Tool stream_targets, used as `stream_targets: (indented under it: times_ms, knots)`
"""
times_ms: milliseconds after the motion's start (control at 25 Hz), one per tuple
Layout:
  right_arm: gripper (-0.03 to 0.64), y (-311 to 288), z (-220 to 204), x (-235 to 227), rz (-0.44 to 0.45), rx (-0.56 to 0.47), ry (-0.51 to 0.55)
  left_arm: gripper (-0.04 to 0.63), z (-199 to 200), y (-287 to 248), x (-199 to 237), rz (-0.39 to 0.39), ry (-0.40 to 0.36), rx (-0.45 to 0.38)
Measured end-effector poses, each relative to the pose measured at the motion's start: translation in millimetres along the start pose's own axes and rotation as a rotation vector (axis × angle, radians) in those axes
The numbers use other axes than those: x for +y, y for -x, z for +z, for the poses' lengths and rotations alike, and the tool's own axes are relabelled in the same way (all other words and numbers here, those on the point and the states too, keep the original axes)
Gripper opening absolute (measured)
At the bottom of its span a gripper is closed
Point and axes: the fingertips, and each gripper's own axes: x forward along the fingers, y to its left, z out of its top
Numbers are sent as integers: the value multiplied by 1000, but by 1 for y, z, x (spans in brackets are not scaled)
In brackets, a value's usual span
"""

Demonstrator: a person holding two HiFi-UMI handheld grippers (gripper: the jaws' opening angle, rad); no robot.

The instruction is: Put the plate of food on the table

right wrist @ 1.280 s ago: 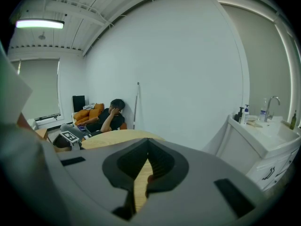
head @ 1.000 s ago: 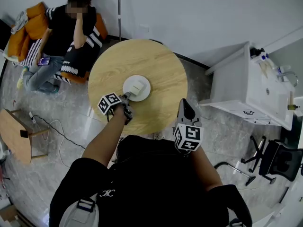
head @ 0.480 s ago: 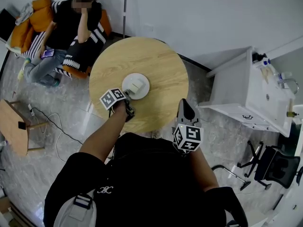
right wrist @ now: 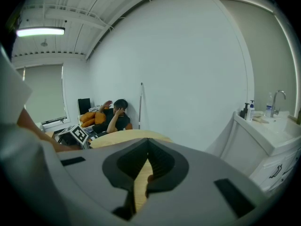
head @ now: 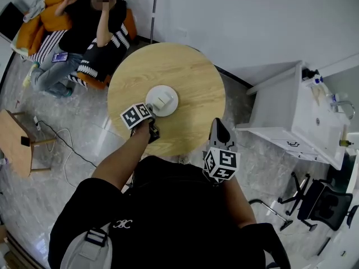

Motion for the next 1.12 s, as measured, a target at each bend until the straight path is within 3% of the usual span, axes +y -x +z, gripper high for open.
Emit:
stream_targets:
  times_ms: [120,200,360,560,760,1120]
  knots:
    - [8,-3,0,3,17,0,5,73,0,4,4,-22,15,-4]
    - [8,-6,0,6,31,1,8,8,0,8,7,-20,10,-8]
    - [8,-11,1,14,61,4,15,8,1,18,2,-46,-86,-16]
    - [8,-22,5,34,112,-5,29,8,7,36,-21,-170,-170,-22]
    - [8,-30,10,54,154,-16,60,8,15,61,-46,-253,-330,-59]
    - [8,-42,22,74,188,-39,70,8,24,109,-91,-333,-610,-218]
